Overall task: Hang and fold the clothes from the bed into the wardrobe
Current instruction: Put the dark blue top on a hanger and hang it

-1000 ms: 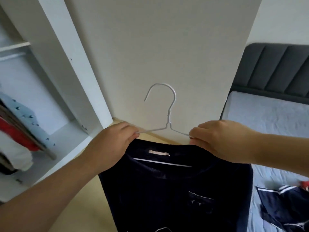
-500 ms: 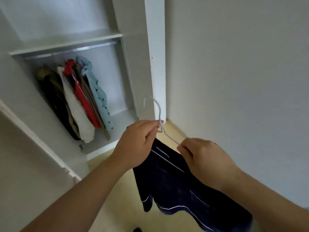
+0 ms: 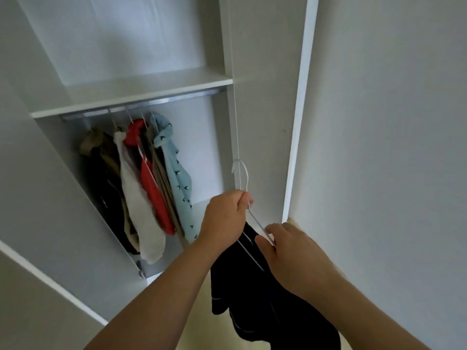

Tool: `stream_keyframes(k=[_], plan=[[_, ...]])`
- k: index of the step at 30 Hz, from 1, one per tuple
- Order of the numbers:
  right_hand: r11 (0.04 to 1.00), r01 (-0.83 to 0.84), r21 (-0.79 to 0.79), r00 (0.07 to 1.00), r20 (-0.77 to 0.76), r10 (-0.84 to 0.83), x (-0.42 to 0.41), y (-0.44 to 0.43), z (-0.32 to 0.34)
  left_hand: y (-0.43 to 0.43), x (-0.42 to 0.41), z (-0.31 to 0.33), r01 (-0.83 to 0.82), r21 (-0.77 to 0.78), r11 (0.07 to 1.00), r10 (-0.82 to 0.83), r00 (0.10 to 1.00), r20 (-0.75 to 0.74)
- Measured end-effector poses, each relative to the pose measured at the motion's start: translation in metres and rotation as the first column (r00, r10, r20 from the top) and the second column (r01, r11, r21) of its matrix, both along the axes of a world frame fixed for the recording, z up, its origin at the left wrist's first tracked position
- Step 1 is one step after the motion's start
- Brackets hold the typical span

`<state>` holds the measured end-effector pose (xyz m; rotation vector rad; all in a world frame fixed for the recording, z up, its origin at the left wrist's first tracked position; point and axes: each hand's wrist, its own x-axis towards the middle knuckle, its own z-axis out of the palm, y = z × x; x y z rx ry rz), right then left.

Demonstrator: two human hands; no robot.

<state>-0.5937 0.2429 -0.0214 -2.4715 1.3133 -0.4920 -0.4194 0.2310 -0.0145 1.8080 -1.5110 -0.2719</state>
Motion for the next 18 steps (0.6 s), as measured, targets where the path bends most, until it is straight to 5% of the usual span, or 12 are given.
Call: stream_keyframes(k=[7, 18], plan=[[0.993, -0.014, 0.119, 0.996, 0.093, 0.003, 0.077, -0.111, -0.030, -0.140, 0.113, -0.010, -0.050, 0.050, 0.997, 0.051, 0.999, -0.004], [0.998, -0.067, 0.010, 0.998, -0.016, 0.067, 0.231, -0.302, -0.033, -0.324, 0.252, 0.001, -0.216, 0.010, 0.976, 0.216, 0.974, -0.063]])
